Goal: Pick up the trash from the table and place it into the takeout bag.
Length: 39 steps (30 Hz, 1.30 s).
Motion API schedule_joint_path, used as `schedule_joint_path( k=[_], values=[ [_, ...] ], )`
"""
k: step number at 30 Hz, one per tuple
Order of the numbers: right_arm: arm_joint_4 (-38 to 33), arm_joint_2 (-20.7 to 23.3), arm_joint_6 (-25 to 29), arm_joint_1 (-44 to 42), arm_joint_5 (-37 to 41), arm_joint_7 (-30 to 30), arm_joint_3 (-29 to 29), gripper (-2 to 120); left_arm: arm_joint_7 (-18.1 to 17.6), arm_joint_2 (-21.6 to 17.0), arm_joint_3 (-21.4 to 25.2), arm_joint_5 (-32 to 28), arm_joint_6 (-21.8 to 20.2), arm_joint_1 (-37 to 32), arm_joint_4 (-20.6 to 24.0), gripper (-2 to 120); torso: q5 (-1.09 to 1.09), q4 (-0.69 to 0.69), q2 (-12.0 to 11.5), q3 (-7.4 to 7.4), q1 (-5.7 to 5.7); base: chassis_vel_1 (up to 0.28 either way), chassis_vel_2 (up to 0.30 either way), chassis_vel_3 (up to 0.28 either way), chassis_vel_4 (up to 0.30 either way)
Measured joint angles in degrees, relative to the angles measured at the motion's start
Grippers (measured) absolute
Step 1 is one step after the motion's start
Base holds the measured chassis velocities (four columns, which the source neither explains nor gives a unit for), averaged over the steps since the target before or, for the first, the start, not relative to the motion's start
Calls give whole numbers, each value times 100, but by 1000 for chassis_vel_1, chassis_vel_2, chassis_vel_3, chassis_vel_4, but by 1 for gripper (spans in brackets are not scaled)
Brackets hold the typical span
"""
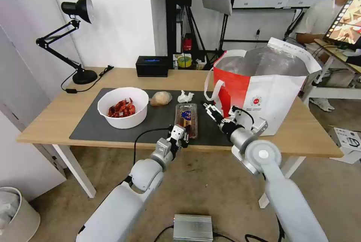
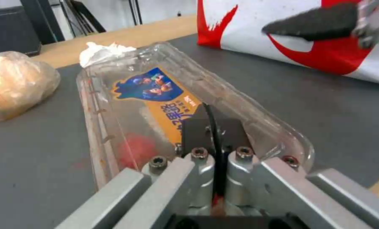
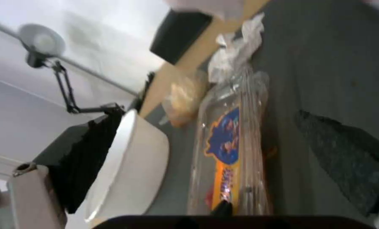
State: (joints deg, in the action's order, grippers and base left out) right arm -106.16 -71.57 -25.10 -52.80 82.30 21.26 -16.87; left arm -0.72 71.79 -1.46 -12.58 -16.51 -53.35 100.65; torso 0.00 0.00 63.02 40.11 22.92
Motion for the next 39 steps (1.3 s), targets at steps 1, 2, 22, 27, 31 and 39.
schedule_joint_path(
  k=[1, 2, 22, 27, 31, 39],
  values=[
    [0, 0, 0, 0, 0, 0, 0, 100, 0, 0, 0, 0, 0, 0, 0, 0, 0, 0, 0, 0, 0, 0, 0, 0, 0],
    [34, -24, -55, 29, -8, 47, 12, 100, 0, -1, 0, -6, -1, 1, -1, 0, 0, 0, 0, 0, 0, 0, 0, 0, 0],
    [667, -417, -318, 491, -262, 323, 222, 100, -4, 46, 45, -18, 7, -50, 6, 0, 0, 0, 0, 0, 0, 0, 0, 0, 0],
    [832, -541, -354, 578, -293, 364, 247, 100, -5, 31, 60, -18, 13, -52, 7, 0, 0, 0, 0, 0, 0, 0, 0, 0, 0],
    [934, -614, -373, 630, -349, 366, 283, 100, -5, 0, 86, -31, 17, -58, 20, 0, 0, 0, 0, 0, 0, 0, 0, 0, 0],
    [1083, -728, -417, 790, -363, 384, 356, 100, -1, -27, 138, -69, 22, -70, 26, 0, 0, 0, 0, 0, 0, 0, 0, 0, 0]
  ],
)
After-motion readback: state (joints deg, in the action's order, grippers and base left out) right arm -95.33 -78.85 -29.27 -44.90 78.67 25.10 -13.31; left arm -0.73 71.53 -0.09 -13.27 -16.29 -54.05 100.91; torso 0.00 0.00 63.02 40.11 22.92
